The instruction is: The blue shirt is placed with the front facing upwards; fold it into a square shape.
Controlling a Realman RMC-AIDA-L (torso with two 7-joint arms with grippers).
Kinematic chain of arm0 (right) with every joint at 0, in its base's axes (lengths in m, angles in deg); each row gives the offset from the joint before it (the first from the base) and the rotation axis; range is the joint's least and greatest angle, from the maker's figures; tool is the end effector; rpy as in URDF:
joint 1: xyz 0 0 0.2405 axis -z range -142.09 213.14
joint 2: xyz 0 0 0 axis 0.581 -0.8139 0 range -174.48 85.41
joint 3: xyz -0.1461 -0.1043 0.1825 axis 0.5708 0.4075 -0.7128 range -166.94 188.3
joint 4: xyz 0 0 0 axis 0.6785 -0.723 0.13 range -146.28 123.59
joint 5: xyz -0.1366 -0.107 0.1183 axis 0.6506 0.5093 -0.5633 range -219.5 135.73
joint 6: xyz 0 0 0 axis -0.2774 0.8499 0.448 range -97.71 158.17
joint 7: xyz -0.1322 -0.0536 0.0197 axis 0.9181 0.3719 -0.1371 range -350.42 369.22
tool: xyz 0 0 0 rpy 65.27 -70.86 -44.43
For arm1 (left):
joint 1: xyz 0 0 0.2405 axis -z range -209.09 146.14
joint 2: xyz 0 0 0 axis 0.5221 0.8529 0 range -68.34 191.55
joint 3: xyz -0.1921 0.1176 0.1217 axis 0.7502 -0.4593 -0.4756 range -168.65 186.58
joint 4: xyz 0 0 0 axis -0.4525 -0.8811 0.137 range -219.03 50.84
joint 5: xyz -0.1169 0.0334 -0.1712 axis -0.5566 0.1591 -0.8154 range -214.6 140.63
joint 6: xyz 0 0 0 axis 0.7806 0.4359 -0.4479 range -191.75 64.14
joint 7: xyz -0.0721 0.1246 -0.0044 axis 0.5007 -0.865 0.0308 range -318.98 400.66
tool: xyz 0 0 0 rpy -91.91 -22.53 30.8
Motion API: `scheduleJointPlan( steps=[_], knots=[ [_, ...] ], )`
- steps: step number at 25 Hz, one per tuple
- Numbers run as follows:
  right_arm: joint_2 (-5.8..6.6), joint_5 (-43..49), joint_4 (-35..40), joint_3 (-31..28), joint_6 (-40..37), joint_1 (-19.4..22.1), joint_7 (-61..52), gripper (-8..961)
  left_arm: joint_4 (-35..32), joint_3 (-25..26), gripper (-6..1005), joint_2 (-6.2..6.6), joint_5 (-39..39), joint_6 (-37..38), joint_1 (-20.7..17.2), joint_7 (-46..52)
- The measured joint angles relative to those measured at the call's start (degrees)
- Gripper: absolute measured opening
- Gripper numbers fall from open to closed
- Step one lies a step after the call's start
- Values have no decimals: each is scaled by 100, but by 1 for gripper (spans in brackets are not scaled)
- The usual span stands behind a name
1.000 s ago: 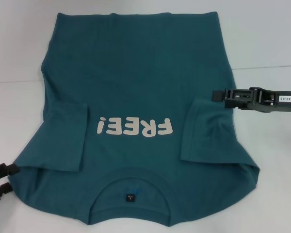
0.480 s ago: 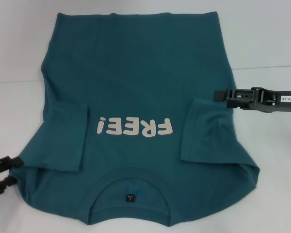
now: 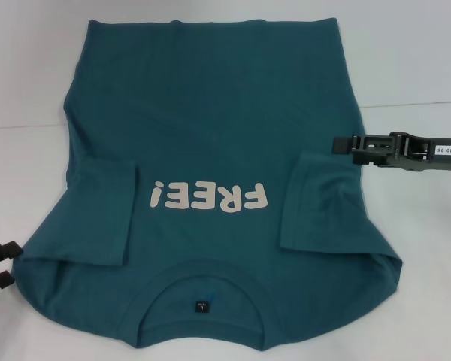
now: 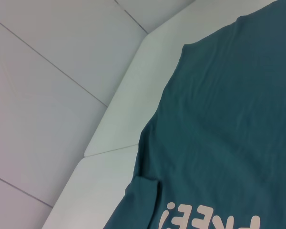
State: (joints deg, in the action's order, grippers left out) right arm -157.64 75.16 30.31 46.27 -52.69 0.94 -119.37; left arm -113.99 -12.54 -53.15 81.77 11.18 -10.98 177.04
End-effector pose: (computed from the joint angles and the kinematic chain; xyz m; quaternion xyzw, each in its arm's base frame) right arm 0.2658 0.3816 0.0651 -0.7826 0.5444 0.2656 0.1431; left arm -0.3866 0.2911 0.0441 -0.5317 -0.7546 -0.3358 0.1875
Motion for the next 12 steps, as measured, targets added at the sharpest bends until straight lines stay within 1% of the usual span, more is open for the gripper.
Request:
scheduleJointPlan(
  steps=[7,12],
  knots=[
    [9,3,-6,0,4,-5,-19,868,33,-28,657,-22,256,-192,51,90],
    [15,-8,-16,0,11,8,-24,868,33,-4,657,-35,269,-247,54,142]
  ],
)
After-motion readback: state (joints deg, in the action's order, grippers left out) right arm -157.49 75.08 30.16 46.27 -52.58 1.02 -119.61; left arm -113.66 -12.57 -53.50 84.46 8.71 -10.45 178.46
